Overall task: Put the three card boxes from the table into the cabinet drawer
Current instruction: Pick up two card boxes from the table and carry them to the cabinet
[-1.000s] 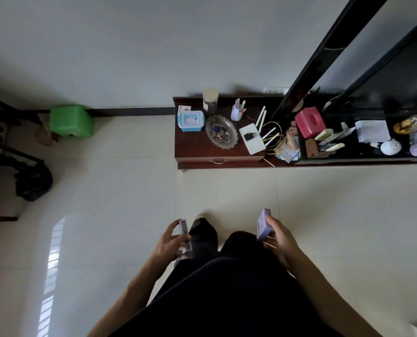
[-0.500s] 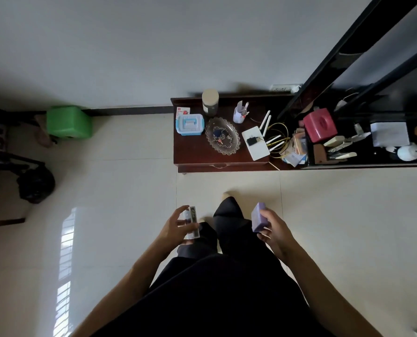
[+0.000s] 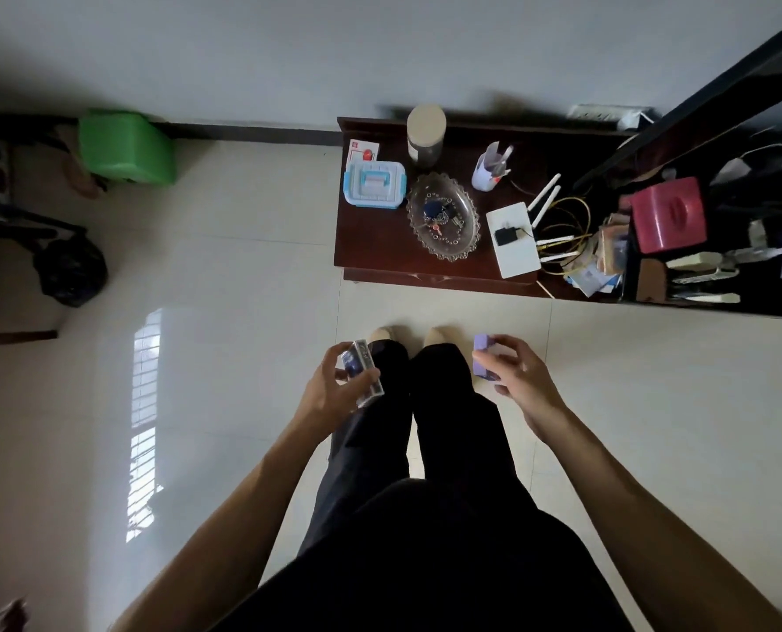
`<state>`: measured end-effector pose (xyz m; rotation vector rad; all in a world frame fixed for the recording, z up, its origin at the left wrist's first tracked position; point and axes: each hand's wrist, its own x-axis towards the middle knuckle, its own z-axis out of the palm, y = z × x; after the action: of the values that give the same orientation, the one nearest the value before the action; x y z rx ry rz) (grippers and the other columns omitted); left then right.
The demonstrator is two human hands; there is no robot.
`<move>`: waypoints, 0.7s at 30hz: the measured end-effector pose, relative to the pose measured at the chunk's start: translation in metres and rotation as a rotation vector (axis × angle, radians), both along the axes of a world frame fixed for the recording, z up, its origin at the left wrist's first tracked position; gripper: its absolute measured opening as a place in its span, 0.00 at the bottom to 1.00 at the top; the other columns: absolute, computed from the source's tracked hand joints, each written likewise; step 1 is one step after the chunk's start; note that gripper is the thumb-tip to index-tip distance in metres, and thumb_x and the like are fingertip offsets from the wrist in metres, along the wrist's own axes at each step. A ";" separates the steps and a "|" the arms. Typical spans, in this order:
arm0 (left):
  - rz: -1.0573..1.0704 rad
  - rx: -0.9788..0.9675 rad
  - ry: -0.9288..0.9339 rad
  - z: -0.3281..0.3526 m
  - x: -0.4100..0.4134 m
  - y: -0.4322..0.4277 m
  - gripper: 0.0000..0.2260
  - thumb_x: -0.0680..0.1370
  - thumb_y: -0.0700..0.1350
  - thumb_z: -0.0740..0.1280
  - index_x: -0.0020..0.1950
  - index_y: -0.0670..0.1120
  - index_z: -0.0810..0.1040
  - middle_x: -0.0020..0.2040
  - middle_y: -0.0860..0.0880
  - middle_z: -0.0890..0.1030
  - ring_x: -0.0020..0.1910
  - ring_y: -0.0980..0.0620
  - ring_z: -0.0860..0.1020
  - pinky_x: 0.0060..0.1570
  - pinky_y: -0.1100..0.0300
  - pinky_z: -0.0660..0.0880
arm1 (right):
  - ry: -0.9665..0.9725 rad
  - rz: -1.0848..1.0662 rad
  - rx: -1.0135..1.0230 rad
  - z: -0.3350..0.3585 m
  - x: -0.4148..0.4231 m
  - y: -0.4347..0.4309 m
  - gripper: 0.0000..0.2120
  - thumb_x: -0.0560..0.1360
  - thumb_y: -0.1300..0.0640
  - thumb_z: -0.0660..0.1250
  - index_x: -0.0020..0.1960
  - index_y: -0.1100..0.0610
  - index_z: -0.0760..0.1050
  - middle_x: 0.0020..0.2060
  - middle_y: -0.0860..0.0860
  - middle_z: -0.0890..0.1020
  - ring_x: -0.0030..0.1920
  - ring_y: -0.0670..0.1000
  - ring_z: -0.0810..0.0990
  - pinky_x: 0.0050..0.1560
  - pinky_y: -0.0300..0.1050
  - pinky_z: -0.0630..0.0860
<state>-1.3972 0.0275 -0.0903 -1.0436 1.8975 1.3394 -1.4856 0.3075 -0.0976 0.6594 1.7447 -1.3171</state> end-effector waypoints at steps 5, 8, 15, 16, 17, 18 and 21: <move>-0.156 -0.179 0.010 -0.064 -0.032 -0.021 0.26 0.67 0.62 0.71 0.62 0.62 0.68 0.42 0.58 0.77 0.40 0.63 0.77 0.36 0.68 0.70 | 0.153 0.193 0.137 -0.067 -0.028 -0.039 0.24 0.64 0.39 0.79 0.57 0.40 0.76 0.51 0.42 0.82 0.50 0.39 0.80 0.44 0.29 0.75; -0.201 -0.249 0.012 -0.116 -0.050 -0.034 0.26 0.68 0.60 0.71 0.63 0.61 0.68 0.41 0.61 0.74 0.45 0.53 0.77 0.43 0.59 0.73 | 0.205 0.327 0.191 -0.120 -0.041 -0.066 0.27 0.64 0.41 0.79 0.60 0.39 0.74 0.55 0.46 0.76 0.54 0.42 0.77 0.41 0.27 0.72; -0.254 -0.336 0.001 -0.249 -0.092 -0.064 0.27 0.67 0.60 0.69 0.64 0.63 0.64 0.52 0.51 0.78 0.50 0.47 0.78 0.47 0.54 0.76 | 0.326 0.529 0.237 -0.248 -0.072 -0.116 0.30 0.65 0.47 0.80 0.65 0.43 0.74 0.60 0.49 0.74 0.58 0.49 0.75 0.48 0.31 0.70; -0.269 -0.357 -0.011 -0.266 -0.098 -0.069 0.28 0.67 0.61 0.69 0.64 0.63 0.64 0.54 0.49 0.78 0.50 0.46 0.78 0.47 0.53 0.76 | 0.339 0.546 0.241 -0.265 -0.078 -0.123 0.30 0.65 0.48 0.80 0.65 0.44 0.75 0.60 0.49 0.75 0.58 0.48 0.75 0.48 0.29 0.68; -0.283 -0.379 -0.017 -0.283 -0.103 -0.073 0.28 0.67 0.61 0.69 0.65 0.63 0.64 0.55 0.48 0.77 0.49 0.46 0.78 0.46 0.53 0.76 | 0.356 0.564 0.244 -0.280 -0.083 -0.129 0.30 0.65 0.50 0.80 0.65 0.46 0.76 0.61 0.49 0.75 0.58 0.48 0.75 0.48 0.28 0.67; -0.299 -0.397 -0.017 -0.298 -0.109 -0.076 0.28 0.67 0.61 0.69 0.65 0.63 0.64 0.56 0.47 0.76 0.48 0.45 0.78 0.45 0.54 0.75 | 0.381 0.586 0.245 -0.295 -0.088 -0.135 0.30 0.65 0.52 0.80 0.65 0.48 0.76 0.61 0.50 0.76 0.58 0.48 0.75 0.49 0.27 0.67; -0.362 -0.423 -0.001 -0.344 -0.128 -0.087 0.28 0.68 0.62 0.70 0.65 0.61 0.64 0.56 0.46 0.75 0.47 0.44 0.78 0.46 0.53 0.77 | 0.435 0.645 0.245 -0.337 -0.103 -0.152 0.33 0.65 0.54 0.79 0.68 0.50 0.74 0.63 0.52 0.75 0.62 0.51 0.75 0.58 0.37 0.71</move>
<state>-1.5250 -0.0592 -0.4341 -0.8295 2.2931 0.7534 -1.5887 0.1558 -0.4350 -0.0981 2.2357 -0.8320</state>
